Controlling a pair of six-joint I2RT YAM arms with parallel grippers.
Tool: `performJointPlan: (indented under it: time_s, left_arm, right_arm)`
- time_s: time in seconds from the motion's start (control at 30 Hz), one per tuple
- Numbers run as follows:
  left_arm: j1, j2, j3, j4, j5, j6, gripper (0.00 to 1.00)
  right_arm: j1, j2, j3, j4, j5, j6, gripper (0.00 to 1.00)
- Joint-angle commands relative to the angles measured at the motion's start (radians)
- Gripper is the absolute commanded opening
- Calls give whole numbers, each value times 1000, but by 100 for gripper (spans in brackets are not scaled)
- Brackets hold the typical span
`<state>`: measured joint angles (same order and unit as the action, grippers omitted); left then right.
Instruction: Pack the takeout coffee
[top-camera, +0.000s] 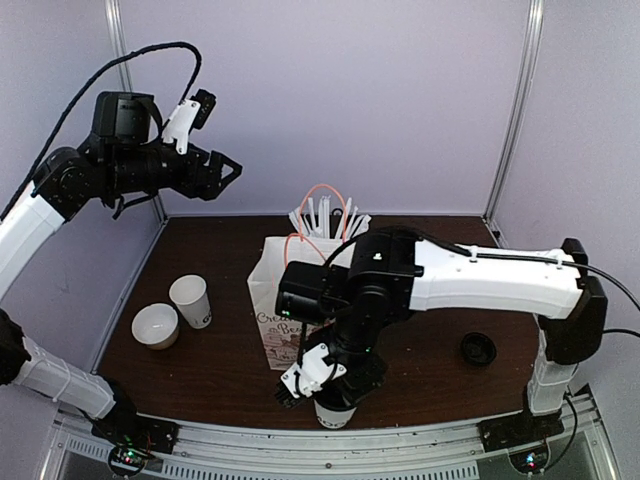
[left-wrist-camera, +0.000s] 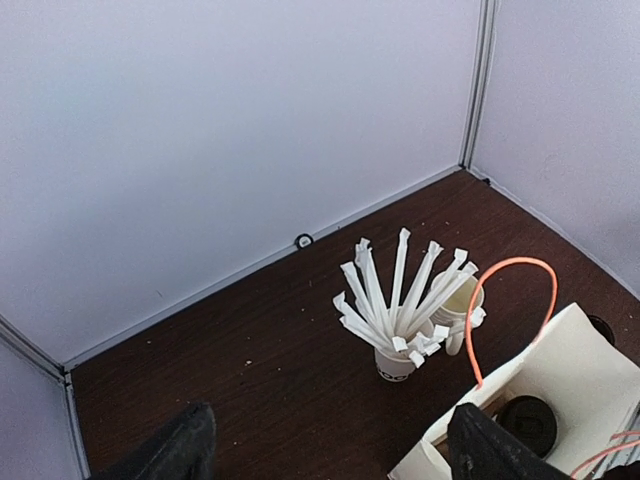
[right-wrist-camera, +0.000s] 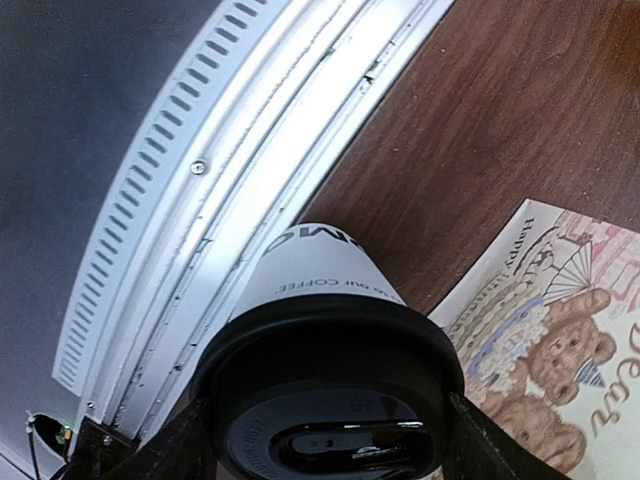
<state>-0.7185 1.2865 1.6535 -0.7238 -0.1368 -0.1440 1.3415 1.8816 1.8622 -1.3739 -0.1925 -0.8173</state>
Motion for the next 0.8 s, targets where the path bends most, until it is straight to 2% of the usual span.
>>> performJointPlan:
  time_s: [0.0,0.3,0.4,0.43,0.47,0.63,0.77]
  left_arm:
    - [7,-56,-30,-1,42,4,84]
    - [7,-45,-39,-27,115,44,84]
    - [7,-30,-32,-36,153,59,84]
    - [7,-24,-27,-42,174,64,84]
    - [7,-16,-21,-51,182,67,84]
    - [7,21,33,-140,226,88,84]
    - [5,22,56,-238,368,162,81]
  right_arm:
    - [-2,88,104,34,96,-33,74]
    - [-1,195,167,31,105,-54,79]
    - [-1,195,175,20,102,-55,87]
    - [-1,193,177,13,96,-54,95]
    - [-1,186,180,6,87,-53,99]
    - [-2,161,238,-45,85,-58,99]
    - [-5,108,361,-154,47,-62,99]
